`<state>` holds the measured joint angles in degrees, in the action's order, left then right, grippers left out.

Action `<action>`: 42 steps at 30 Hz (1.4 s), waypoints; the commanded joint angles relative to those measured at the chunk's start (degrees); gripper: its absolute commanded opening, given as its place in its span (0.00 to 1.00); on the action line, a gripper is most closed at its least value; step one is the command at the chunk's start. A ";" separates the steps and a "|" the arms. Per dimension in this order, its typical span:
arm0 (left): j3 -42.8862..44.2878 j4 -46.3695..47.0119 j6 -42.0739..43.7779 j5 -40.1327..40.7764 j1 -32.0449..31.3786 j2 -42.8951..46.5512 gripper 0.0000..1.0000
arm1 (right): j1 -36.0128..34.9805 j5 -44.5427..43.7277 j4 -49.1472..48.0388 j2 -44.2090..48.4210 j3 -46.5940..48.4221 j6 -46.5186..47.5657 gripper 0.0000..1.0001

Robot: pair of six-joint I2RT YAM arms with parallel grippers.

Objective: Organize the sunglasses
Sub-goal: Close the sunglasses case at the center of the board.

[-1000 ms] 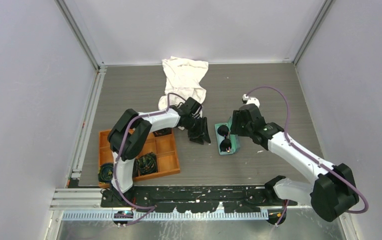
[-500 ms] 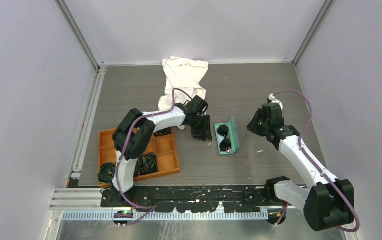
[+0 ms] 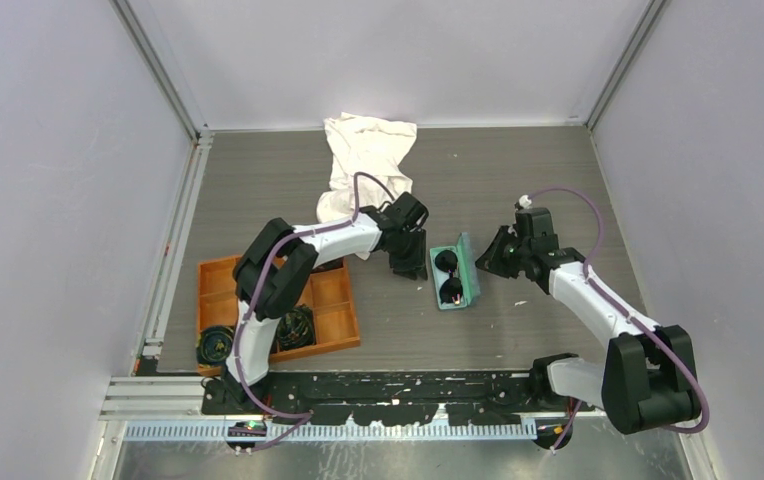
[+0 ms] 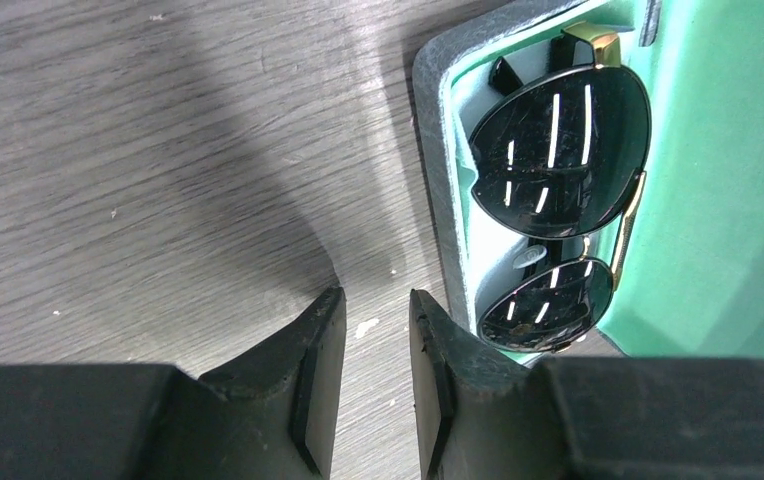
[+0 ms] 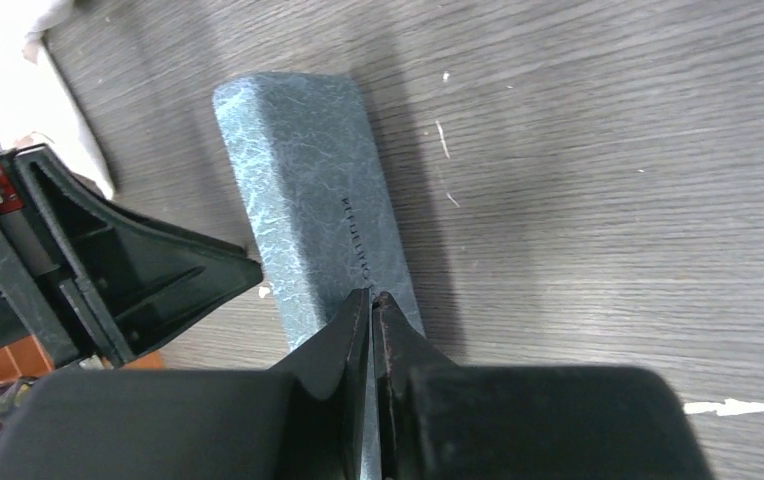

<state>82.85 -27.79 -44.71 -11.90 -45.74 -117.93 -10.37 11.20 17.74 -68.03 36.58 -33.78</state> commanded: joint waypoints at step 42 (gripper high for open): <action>-0.42 -8.41 6.03 11.35 -0.43 9.09 0.33 | -9.20 -13.43 7.51 4.72 11.30 6.46 0.34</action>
<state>84.64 -31.38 -42.74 -7.77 -46.52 -117.64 -19.75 7.44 19.57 -69.54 42.70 -32.56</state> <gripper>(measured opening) 0.322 0.226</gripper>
